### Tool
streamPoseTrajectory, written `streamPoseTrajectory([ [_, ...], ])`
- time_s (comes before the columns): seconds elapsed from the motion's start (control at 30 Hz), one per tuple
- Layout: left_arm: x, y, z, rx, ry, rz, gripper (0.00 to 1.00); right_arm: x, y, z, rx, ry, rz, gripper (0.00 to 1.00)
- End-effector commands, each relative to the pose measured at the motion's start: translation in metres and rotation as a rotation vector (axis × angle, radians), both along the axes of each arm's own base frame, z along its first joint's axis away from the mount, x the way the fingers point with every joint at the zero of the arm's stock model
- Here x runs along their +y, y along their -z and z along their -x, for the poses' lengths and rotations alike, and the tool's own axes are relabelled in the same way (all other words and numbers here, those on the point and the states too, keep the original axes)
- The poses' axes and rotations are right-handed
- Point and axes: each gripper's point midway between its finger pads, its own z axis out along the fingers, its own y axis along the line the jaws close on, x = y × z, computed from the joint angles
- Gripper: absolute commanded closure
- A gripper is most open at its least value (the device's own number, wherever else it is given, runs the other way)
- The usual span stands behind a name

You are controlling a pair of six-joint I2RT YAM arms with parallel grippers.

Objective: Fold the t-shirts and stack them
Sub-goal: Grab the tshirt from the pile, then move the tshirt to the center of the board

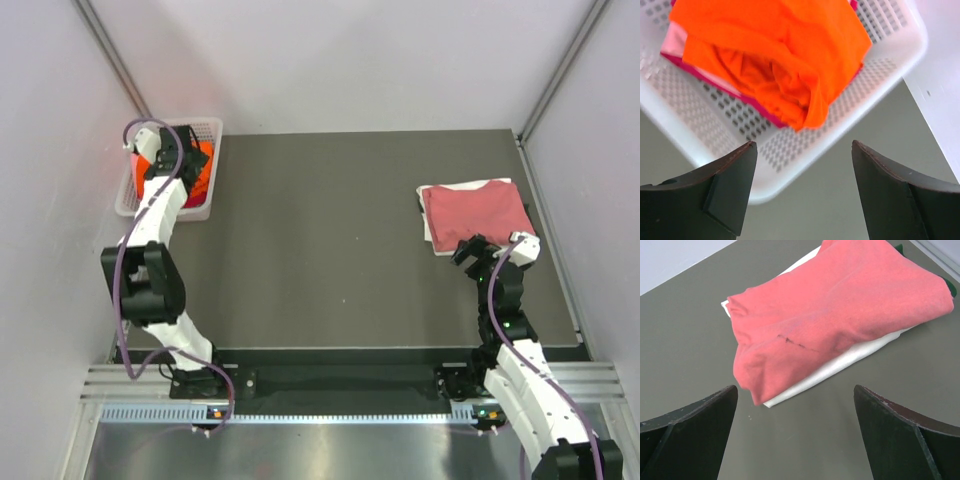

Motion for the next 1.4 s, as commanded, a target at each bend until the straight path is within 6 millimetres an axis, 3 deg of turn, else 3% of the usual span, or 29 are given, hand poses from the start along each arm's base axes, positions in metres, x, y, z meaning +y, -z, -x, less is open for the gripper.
streamPoseTrajectory([
  [0.0, 0.031, 0.006, -0.020, 0.013, -0.088, -0.026, 0.19, 0.004, -0.012, -0.003, -0.039, -0.019, -0.001, 0.00],
  [0.07, 0.039, 0.010, -0.030, 0.022, -0.129, -0.003, 0.21, 0.006, -0.014, -0.003, -0.044, -0.032, 0.001, 0.00],
  [0.1, 0.046, 0.029, -0.031, 0.063, -0.152, 0.013, 0.21, 0.007, -0.015, -0.003, -0.047, -0.037, 0.002, 0.00],
  [0.27, 0.056, 0.045, -0.060, -0.001, -0.165, 0.052, 0.21, 0.009, -0.020, 0.000, -0.088, -0.048, -0.001, 0.00],
  [0.4, 0.062, 0.080, -0.079, 0.017, -0.163, 0.111, 0.24, 0.008, -0.020, 0.001, -0.093, -0.050, 0.001, 0.00],
  [0.43, 0.063, 0.084, -0.081, 0.012, -0.169, 0.132, 0.39, 0.009, -0.019, 0.001, -0.090, -0.053, 0.001, 0.00],
  [0.5, 0.064, 0.085, -0.092, -0.029, -0.140, 0.153, 0.55, 0.009, -0.020, 0.000, -0.091, -0.057, 0.003, 0.00],
  [0.53, 0.063, 0.083, -0.095, -0.040, -0.123, 0.158, 0.70, 0.010, -0.019, 0.000, -0.088, -0.058, 0.003, 0.00],
  [0.57, 0.064, 0.081, -0.096, -0.049, -0.124, 0.155, 1.00, 0.010, -0.019, -0.001, -0.085, -0.060, 0.003, 0.00],
  [0.67, 0.063, 0.071, -0.087, -0.065, -0.136, 0.152, 1.00, 0.010, -0.019, -0.001, -0.083, -0.062, 0.005, 0.00],
  [0.7, 0.062, 0.047, -0.085, -0.120, -0.133, 0.145, 1.00, 0.010, -0.018, -0.001, -0.082, -0.062, 0.005, 0.00],
  [0.73, 0.062, 0.039, -0.082, -0.151, -0.145, 0.155, 1.00, 0.010, -0.019, -0.002, -0.083, -0.062, 0.005, 0.00],
  [0.77, 0.058, 0.044, -0.073, -0.152, -0.152, 0.167, 1.00, 0.011, -0.018, -0.002, -0.078, -0.066, 0.006, 0.00],
  [0.8, 0.053, 0.016, -0.071, -0.230, -0.142, 0.176, 1.00, 0.012, -0.017, -0.002, -0.078, -0.070, 0.007, 0.00],
  [0.93, 0.026, -0.025, -0.054, -0.321, -0.118, 0.248, 1.00, 0.012, -0.016, -0.004, -0.069, -0.071, 0.007, 0.00],
  [1.17, -0.014, -0.124, 0.003, -0.528, -0.027, 0.236, 1.00, 0.011, -0.018, -0.003, -0.072, -0.062, 0.006, 0.00],
  [1.2, -0.022, -0.155, 0.019, -0.588, 0.001, 0.214, 1.00, 0.010, -0.017, -0.002, -0.071, -0.060, 0.006, 0.00],
  [1.23, -0.026, -0.171, 0.027, -0.617, 0.019, 0.199, 1.00, 0.010, -0.018, -0.002, -0.074, -0.060, 0.006, 0.00],
  [1.27, -0.036, -0.206, 0.043, -0.688, 0.053, 0.186, 1.00, 0.011, -0.017, -0.002, -0.072, -0.062, 0.006, 0.00],
  [1.33, -0.047, -0.243, 0.061, -0.744, 0.100, 0.137, 1.00, 0.011, -0.016, -0.003, -0.071, -0.061, 0.004, 0.00],
  [1.37, -0.060, -0.277, 0.076, -0.798, 0.143, 0.130, 1.00, 0.010, -0.017, -0.003, -0.071, -0.060, 0.004, 0.00],
])
